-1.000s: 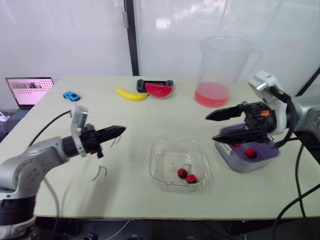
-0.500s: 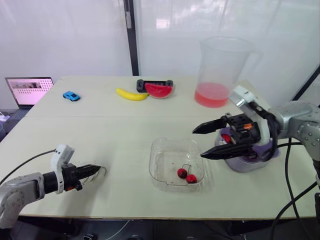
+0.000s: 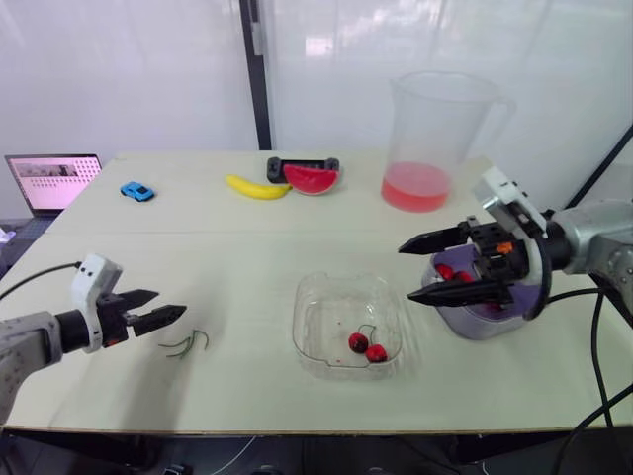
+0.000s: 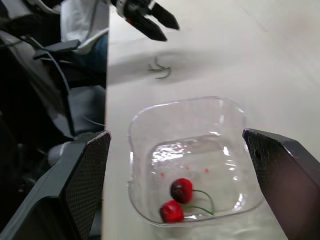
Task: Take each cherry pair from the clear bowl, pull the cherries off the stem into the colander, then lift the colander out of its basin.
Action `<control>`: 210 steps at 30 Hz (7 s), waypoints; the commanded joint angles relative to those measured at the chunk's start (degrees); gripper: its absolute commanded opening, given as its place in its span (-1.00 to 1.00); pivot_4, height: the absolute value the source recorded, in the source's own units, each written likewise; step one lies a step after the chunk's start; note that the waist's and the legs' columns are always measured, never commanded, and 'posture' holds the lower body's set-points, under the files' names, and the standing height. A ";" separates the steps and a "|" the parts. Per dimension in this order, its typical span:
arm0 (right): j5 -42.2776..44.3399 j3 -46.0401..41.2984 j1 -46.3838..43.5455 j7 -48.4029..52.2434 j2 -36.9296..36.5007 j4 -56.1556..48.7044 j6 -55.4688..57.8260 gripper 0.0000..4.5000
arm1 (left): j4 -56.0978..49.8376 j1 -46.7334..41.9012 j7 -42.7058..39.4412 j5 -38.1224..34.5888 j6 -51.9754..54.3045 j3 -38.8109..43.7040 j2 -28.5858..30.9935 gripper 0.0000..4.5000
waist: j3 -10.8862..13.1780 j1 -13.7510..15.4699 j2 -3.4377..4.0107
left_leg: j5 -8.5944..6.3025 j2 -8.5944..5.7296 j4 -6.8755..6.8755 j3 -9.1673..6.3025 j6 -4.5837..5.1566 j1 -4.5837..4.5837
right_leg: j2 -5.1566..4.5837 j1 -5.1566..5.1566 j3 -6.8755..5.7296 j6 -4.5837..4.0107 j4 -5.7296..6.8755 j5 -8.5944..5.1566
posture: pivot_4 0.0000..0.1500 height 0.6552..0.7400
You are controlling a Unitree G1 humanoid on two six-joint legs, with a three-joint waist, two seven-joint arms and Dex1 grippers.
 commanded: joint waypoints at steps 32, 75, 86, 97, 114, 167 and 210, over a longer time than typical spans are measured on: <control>-13.41 35.76 -22.41 -22.14 11.43 -10.80 30.75 1.00 | -17.26 -7.11 -12.08 -6.67 -5.69 -6.29 -4.73 0.98 | 0.01 -0.11 0.00 | 0.01 0.01 0.10 -0.09 -0.01 -0.20 | 0.06 -0.20 -0.01 -0.01 0.14 0.01 | 1.00 1.00; -37.31 55.60 -21.58 -17.26 16.03 -9.38 -0.43 -0.33 | -16.29 -6.66 -9.06 0.90 -10.08 -7.99 -3.82 1.00 | 0.00 -0.34 -0.01 | 0.02 -0.10 0.12 -0.06 -0.03 -0.21 | 0.10 -0.30 -0.03 -0.02 0.27 0.02 | 1.00 1.00; -46.89 55.73 -20.13 -11.50 19.76 -4.26 -5.52 -0.33 | -16.46 -6.94 -8.96 0.96 -9.91 -8.18 -4.38 1.00 | 0.00 -0.30 -0.01 | 0.04 -0.10 0.14 -0.08 -0.05 -0.22 | 0.11 -0.31 -0.03 -0.02 0.33 0.02 | 1.00 1.00; -45.19 43.55 -17.16 -10.57 20.22 -8.79 2.06 0.27 | -15.07 -9.48 -11.01 -0.46 -9.82 -9.18 -5.34 1.00 | 0.00 -0.25 -0.01 | 0.04 -0.10 0.14 -0.10 -0.06 -0.21 | 0.11 -0.32 -0.03 -0.02 0.39 0.02 | 1.00 1.00; -36.43 43.56 -13.69 -23.87 27.20 -5.25 30.86 0.27 | -15.59 -8.49 -11.96 -0.52 -10.23 -9.72 -4.28 1.00 | -0.01 -0.27 -0.02 | 0.07 -0.11 0.16 -0.08 -0.11 -0.23 | 0.07 -0.50 -0.01 -0.03 0.71 0.01 | 1.00 1.00; -79.36 28.08 15.44 -50.51 15.90 -20.98 -38.96 -0.34 | -5.63 -35.00 0.52 -14.76 4.28 -14.14 -19.55 1.00 | -0.06 -0.30 -0.15 | 0.39 -0.25 0.24 -0.02 -0.65 -0.31 | 0.12 -0.54 0.00 -0.02 0.77 0.01 | 1.00 1.00; -38.32 -3.00 16.29 -18.29 23.31 -23.35 -16.74 0.99 | -1.44 -38.06 -2.64 -9.70 3.97 -17.51 -24.26 -1.00 | -0.06 -0.25 -0.14 | 0.38 -0.19 0.26 -0.13 -0.64 -0.15 | 0.13 -0.26 -0.04 -0.02 0.74 0.01 | 1.00 1.00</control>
